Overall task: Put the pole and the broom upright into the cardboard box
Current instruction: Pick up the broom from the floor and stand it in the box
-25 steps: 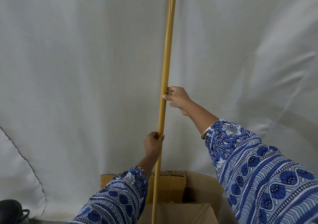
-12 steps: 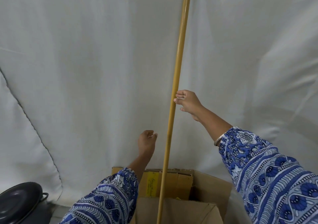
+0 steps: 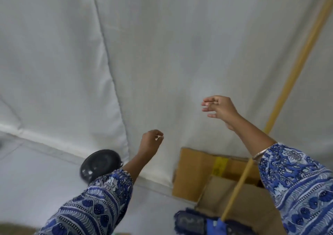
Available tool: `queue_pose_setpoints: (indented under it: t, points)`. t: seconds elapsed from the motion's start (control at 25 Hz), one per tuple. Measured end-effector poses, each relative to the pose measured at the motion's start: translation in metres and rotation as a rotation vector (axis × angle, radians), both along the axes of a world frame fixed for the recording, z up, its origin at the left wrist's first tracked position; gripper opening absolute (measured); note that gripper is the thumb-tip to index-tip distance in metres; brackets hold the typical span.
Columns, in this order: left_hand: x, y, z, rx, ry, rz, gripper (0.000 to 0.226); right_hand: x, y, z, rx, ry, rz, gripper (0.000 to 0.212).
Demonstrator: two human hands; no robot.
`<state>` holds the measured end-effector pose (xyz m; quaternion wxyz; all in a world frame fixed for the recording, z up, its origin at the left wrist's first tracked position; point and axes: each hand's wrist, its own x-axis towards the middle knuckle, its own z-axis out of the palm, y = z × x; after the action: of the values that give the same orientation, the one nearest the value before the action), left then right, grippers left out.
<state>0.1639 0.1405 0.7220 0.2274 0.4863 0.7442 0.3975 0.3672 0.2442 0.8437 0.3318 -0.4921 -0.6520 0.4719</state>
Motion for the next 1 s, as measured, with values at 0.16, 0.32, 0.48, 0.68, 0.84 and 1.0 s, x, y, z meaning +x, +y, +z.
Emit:
queue_pose_setpoints:
  t: [0.16, 0.32, 0.48, 0.68, 0.84, 1.0]
  points:
    - [-0.103, -0.049, -0.024, -0.095, 0.004, 0.043, 0.019, -0.090, -0.023, -0.043, -0.099, -0.028, 0.022, 0.028]
    - [-0.185, -0.075, -0.070, -0.231, 0.029, 0.101, 0.021, -0.173, -0.029, -0.104, -0.205, -0.056, 0.063, 0.028]
    - [-0.257, -0.083, -0.131, -0.438, 0.060, 0.072, 0.020, -0.235, -0.022, -0.188, -0.346, -0.043, 0.040, 0.026]
    - [-0.338, -0.100, -0.252, -0.683, 0.136, 0.010, 0.020, -0.303, -0.032, -0.341, -0.665, -0.047, -0.101, 0.016]
    - [-0.382, -0.116, -0.371, -0.915, 0.193, -0.126, 0.028, -0.335, -0.063, -0.481, -0.902, -0.068, -0.271, 0.019]
    - [-0.402, -0.137, -0.526, -1.071, 0.288, -0.282, 0.032, -0.356, -0.119, -0.654, -1.119, -0.118, -0.429, 0.020]
